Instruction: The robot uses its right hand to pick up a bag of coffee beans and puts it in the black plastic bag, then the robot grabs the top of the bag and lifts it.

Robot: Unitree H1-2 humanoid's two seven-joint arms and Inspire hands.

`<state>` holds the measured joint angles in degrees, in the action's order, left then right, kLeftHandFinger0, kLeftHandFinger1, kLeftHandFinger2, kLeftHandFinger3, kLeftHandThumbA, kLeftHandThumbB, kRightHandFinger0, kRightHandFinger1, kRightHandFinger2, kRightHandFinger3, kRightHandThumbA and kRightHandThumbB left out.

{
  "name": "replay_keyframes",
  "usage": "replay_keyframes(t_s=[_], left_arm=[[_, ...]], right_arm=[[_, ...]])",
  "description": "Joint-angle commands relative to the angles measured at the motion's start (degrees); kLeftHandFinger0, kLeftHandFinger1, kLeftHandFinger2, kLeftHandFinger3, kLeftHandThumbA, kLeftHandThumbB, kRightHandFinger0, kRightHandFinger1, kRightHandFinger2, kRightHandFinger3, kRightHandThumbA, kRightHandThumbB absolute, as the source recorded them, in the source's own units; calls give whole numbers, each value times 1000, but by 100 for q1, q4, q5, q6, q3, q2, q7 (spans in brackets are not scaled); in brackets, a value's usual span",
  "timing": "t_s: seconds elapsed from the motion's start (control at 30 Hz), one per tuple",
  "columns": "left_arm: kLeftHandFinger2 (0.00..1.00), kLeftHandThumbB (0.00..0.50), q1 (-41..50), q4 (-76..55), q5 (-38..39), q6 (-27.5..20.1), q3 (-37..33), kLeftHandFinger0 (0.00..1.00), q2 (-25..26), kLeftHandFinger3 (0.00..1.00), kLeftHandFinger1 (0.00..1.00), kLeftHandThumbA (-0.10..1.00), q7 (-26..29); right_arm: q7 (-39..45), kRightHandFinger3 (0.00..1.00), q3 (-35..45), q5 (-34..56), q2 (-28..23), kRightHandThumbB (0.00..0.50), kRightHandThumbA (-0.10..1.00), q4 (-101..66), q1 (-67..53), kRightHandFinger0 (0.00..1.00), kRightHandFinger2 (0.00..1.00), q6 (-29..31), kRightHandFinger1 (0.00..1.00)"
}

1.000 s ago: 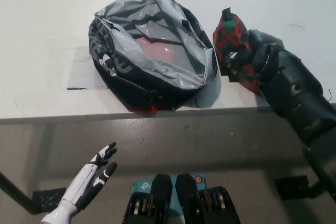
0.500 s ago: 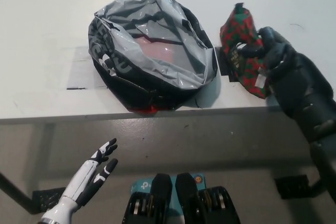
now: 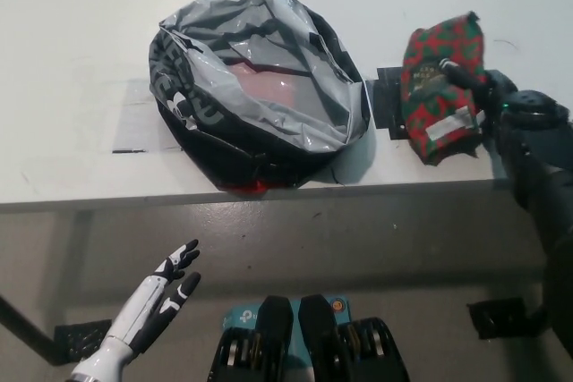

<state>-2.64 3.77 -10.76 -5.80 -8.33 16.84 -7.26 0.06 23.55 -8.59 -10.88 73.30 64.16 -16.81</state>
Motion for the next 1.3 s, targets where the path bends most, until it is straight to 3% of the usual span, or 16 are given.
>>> replay_keyframes(t_s=[0.0, 0.2, 0.33, 0.47, 0.57, 0.67, 0.83, 0.93, 1.0, 1.03, 1.07, 1.13, 1.2, 1.27], left_arm=[[1000, 152, -126, -113, 1, -238, 31, 1000, 137, 1000, 1000, 1000, -120], [1000, 141, -128, -71, 0, -296, 40, 1000, 132, 1000, 1000, 1000, -95], [1000, 146, -125, -76, 3, -282, 32, 1000, 126, 1000, 1000, 1000, -104], [1000, 145, -122, -90, -36, -259, 23, 1000, 130, 1000, 1000, 1000, -95], [1000, 139, -126, -106, -30, -237, 20, 1000, 144, 1000, 1000, 1000, -118], [1000, 150, -133, -122, -15, -206, 21, 1000, 145, 1000, 1000, 1000, -132], [1000, 147, -126, -110, -42, -229, 9, 1000, 140, 1000, 1000, 1000, -119], [1000, 149, -131, -94, -53, -253, 4, 1000, 147, 1000, 1000, 1000, -116], [1000, 153, -135, -101, -60, -239, 2, 1000, 146, 1000, 1000, 1000, -118], [1000, 159, -136, -100, -55, -245, 3, 1000, 144, 1000, 1000, 1000, -117], [1000, 154, -141, -92, -40, -265, 6, 1000, 144, 1000, 1000, 1000, -120], [1000, 162, -148, -74, -20, -279, 9, 1000, 144, 1000, 1000, 1000, -127], [1000, 167, -151, -74, -19, -251, 14, 1000, 153, 1000, 1000, 1000, -136], [1000, 177, -156, -91, -31, -200, 14, 1000, 158, 1000, 1000, 1000, -146]], right_arm=[[778, 861, 2450, 3138, -68, 87, -36, -103, 403, 0, 601, -140, 107], [928, 882, 2371, 2848, 19, 116, -100, -414, 608, 0, 649, -93, 127], [1087, 966, 2319, 2855, 74, 89, -100, -829, 759, 0, 662, -328, 165], [1067, 1000, 2069, 2844, 270, 115, -100, -1783, 905, 0, 667, -751, 180], [1023, 1000, 1753, 2703, 365, 135, -100, -2349, 956, 0, 636, -864, 137], [1062, 645, 1195, 2437, 346, 160, -100, -2771, 1118, 0, 590, -1012, 120], [898, 611, 668, 2406, 421, 142, -100, -3170, 1297, 0, 600, -1012, 140], [1007, 442, 367, 2404, 446, 151, -100, -3362, 1334, 0, 666, -1012, 212], [1006, 436, 202, 2443, 469, 162, -100, -3460, 1372, 0, 682, -1012, 242], [988, 502, 125, 2475, 484, 150, -100, -3490, 1408, 0, 687, -1012, 248], [957, 705, 21, 2521, 504, 118, -100, -3529, 1453, 0, 699, -1012, 243], [978, 546, -115, 2530, 507, 113, -100, -3544, 1497, 0, 699, -1012, 239], [1007, 745, -292, 2540, 512, 124, -100, -3528, 1552, 0, 700, -1012, 232], [1006, 847, -556, 2401, 522, 127, -100, -3554, 1597, 0, 727, -1012, 261]])
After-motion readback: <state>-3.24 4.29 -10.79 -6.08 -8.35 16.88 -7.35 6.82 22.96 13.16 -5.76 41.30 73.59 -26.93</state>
